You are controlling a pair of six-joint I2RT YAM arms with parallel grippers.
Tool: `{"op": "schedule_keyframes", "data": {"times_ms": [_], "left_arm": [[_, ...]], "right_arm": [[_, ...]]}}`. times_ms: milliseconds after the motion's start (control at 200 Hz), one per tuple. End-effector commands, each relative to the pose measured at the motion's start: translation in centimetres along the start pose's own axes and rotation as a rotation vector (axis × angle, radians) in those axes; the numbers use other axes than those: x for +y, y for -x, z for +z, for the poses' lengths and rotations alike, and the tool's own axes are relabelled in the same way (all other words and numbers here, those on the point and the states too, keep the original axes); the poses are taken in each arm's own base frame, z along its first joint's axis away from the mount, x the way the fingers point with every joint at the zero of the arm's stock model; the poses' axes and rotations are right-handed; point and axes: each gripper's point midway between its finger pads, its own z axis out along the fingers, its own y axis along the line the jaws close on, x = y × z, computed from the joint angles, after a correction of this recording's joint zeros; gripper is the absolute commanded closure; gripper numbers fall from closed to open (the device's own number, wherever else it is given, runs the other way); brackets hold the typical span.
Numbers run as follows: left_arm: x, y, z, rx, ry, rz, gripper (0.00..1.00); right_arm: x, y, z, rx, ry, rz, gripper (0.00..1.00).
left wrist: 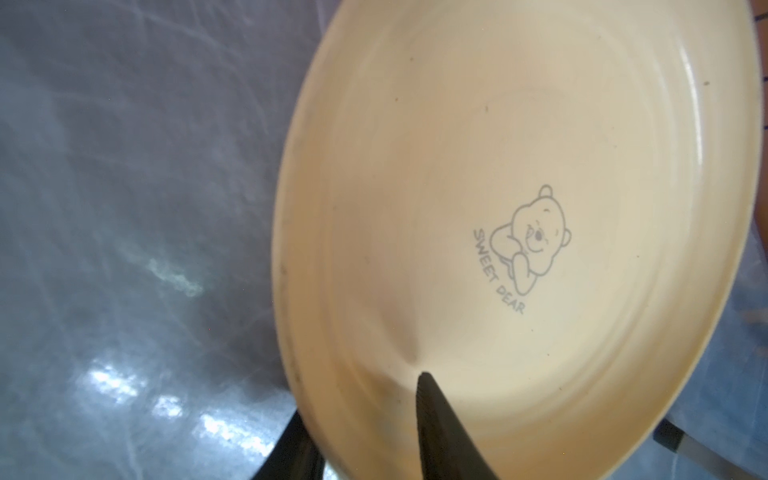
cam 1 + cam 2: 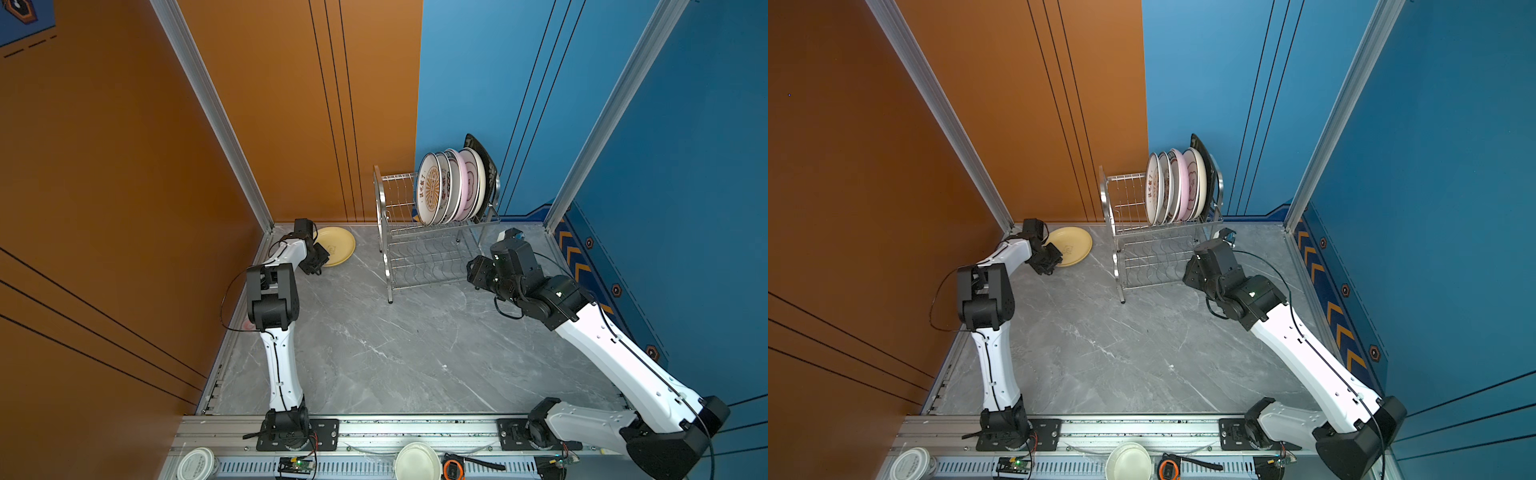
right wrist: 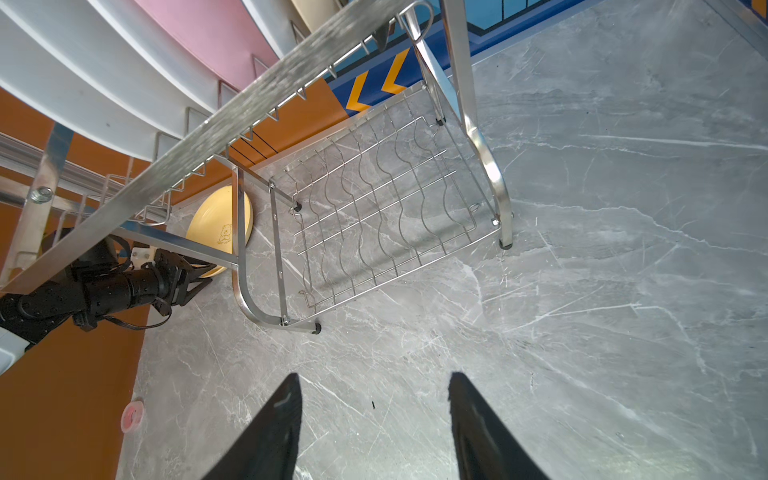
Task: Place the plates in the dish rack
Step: 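Pinch the yellow bear plate's rim with the left gripper and drag it toward table centre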
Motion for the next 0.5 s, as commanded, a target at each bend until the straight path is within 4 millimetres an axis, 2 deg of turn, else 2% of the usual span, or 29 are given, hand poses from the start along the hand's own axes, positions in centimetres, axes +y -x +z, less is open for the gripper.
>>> {"op": "schedule_keyframes", "data": {"times_ms": [0,255,405,495], "left_arm": [[1.5,-0.7,1.1,0.02,0.066,-0.014,0.74],[2.0,0.0,-0.1,-0.004,0.072,-0.032,1.0],[2.1,-0.1,-1.6,-0.008,0.056,-0.033,1.0],[1.7,-0.1,-3.8,-0.027,0.038,-0.006,1.0]], "right_arm": [[0.5,0.4,0.0,-0.002,0.016,0.011,0.42],[0.5,0.3,0.6,0.016,0.022,0.01,0.42],[0.9,0.0,1.2,0.038,0.045,0.013,0.42],[1.2,-0.6,1.8,0.067,0.073,0.016,0.42]]}}
